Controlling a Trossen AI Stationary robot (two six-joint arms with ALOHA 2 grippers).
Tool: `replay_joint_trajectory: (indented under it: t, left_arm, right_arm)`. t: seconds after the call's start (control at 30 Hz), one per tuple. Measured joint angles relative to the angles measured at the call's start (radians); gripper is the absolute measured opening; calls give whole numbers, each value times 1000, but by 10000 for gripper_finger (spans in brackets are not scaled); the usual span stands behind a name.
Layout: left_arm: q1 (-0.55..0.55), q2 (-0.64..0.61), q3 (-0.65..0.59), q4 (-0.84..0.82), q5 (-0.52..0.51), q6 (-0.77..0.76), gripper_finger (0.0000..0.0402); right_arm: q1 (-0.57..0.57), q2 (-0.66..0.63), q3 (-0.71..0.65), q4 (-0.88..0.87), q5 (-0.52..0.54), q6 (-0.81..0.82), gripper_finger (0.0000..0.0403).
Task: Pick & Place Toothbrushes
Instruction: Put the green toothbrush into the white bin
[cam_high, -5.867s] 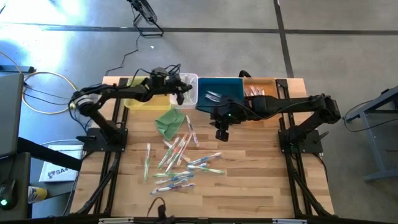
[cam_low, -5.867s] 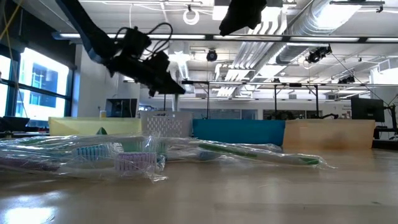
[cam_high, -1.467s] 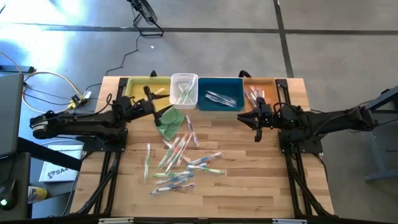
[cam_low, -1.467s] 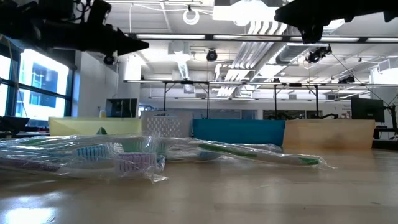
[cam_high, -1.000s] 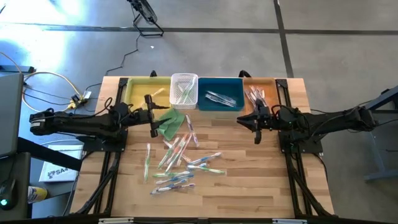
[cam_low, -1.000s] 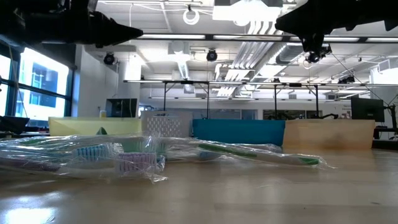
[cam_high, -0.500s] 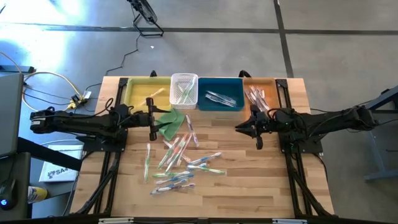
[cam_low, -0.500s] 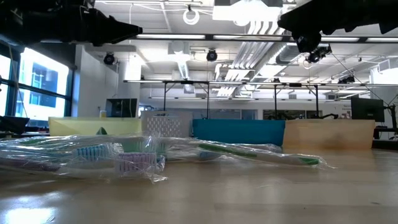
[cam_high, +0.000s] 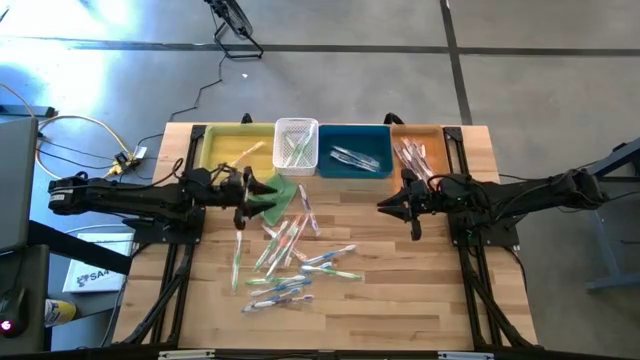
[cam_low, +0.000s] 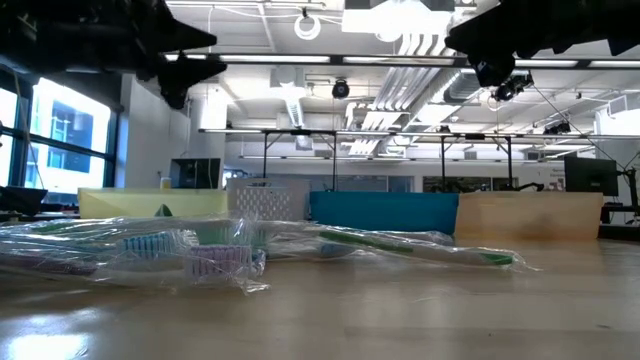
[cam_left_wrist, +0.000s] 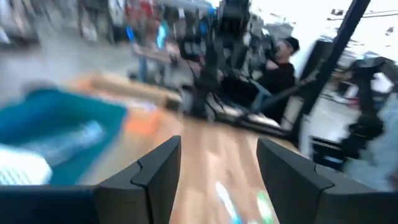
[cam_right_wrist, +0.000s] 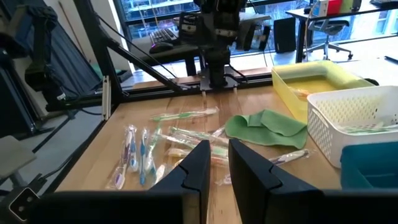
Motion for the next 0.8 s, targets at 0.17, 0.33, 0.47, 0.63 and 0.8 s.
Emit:
replay_joint_trajectory:
  t: [0.17,0.33,0.47,0.63,0.8]
  left_arm:
    - [0,0,0,-205,88,-216,207]
    - [0,0,0,-484,220,-429,207]
    - [0,0,0,-633,321,-513,207]
    - [0,0,2,-654,321,-479,207]
    - [0,0,66,-653,225,-297,202]
  right_arm:
    - [0,0,0,-18,4,-12,50]
    - [0,0,0,-32,4,-26,50]
    - [0,0,0,-32,4,-26,50]
    - [0,0,0,-31,4,-26,50]
    - [0,0,0,-33,4,-26,50]
